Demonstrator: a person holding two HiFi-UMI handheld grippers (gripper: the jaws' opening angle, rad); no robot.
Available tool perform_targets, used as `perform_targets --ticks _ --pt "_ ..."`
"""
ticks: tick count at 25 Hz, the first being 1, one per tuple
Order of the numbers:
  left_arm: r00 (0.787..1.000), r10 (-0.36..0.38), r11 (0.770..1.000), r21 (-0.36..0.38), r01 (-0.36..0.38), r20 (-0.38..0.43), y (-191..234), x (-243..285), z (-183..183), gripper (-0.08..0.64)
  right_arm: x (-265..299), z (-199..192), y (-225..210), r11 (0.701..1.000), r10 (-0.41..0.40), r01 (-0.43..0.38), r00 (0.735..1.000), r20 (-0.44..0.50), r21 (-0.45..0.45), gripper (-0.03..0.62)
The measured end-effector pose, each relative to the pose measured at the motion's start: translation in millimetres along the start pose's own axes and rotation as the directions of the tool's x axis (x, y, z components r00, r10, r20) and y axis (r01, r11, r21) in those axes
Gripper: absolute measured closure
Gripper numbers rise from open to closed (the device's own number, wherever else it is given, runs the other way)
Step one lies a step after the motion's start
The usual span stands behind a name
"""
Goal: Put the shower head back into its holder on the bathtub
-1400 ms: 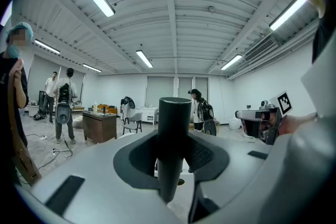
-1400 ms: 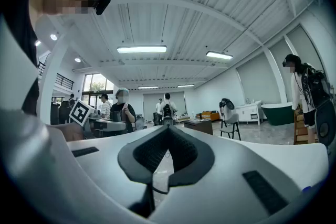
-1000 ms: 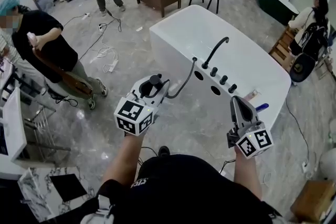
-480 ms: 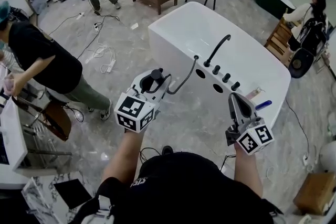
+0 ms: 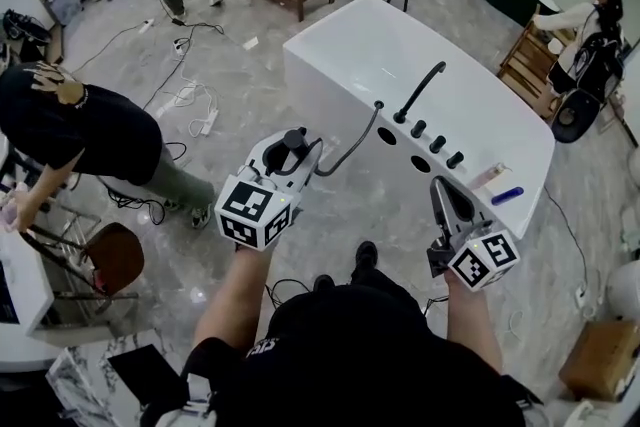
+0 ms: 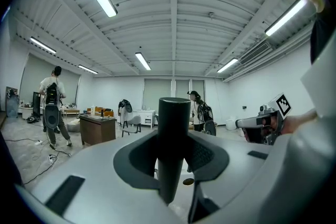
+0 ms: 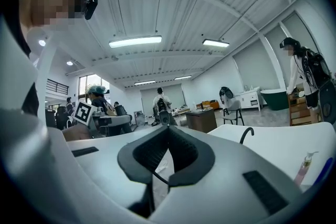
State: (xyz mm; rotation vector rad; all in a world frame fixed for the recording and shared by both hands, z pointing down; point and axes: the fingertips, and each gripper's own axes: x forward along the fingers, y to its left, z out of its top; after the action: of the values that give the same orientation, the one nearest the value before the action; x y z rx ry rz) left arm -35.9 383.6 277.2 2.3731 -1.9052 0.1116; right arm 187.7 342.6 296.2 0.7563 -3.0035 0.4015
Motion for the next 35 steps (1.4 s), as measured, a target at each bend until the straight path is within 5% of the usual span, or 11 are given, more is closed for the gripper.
perform_targets --ticks 13,24,35 --pt "0.997 0.067 0.997 -0.046 -0.069 -0.049 54.2 39.8 -17.2 0.425 69.3 -3.4 -30.0 0.998 0.057 -0.056 0.998 -0.029 0.02 0.578" --pt "0.993 0.049 0.997 -0.05 -0.054 -0.11 88.5 170.3 -17.7 0.426 142.3 1.5 -138.9 0.995 0.05 -0.045 0.997 -0.052 0.09 0.578" --pt "0.99 -0.018 0.999 -0.044 0.012 -0.138 77.8 302.9 -6.5 0.426 174.7 15.1 -247.6 0.99 0.031 -0.022 0.998 -0.062 0.139 0.578"
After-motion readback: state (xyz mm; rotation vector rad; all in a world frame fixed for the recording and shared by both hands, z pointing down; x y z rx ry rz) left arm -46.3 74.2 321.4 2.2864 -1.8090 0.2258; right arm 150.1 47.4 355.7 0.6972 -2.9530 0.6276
